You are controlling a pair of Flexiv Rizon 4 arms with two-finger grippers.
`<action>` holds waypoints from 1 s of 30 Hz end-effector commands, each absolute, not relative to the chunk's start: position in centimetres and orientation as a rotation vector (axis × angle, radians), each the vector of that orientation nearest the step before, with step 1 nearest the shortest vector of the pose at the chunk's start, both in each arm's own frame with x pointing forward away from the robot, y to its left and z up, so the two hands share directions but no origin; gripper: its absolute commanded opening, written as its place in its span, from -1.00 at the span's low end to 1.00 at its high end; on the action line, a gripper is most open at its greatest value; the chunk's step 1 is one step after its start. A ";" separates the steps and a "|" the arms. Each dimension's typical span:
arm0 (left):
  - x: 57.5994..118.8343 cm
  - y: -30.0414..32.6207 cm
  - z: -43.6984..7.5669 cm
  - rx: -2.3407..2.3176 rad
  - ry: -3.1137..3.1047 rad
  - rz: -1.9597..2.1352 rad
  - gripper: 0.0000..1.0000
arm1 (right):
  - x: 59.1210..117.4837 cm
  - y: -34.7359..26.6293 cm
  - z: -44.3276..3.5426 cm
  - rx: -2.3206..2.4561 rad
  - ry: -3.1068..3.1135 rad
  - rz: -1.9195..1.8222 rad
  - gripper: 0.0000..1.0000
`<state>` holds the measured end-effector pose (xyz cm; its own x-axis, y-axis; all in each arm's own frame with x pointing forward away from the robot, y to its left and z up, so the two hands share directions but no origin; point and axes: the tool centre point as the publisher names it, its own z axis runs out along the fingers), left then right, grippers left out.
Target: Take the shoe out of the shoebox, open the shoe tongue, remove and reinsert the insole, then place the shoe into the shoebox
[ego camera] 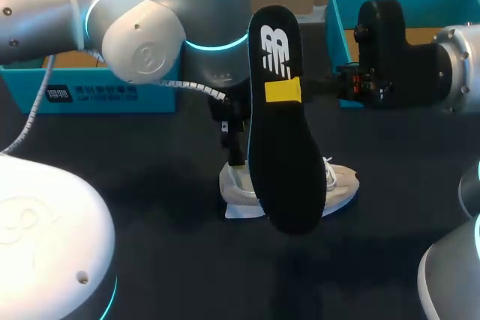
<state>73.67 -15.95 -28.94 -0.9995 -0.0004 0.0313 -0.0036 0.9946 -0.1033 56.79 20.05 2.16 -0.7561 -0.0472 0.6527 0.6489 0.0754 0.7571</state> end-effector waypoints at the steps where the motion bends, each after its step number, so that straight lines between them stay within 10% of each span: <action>1: 73.6 -15.9 -29.0 0.002 -3.108 0.159 1.00 | 56.1 20.8 2.6 -0.609 -1.835 -1.744 -1.00; 30: 73.8 -16.5 -29.0 -0.021 -3.109 0.163 1.00 | 56.1 20.8 2.6 -0.609 -1.835 -1.744 -1.00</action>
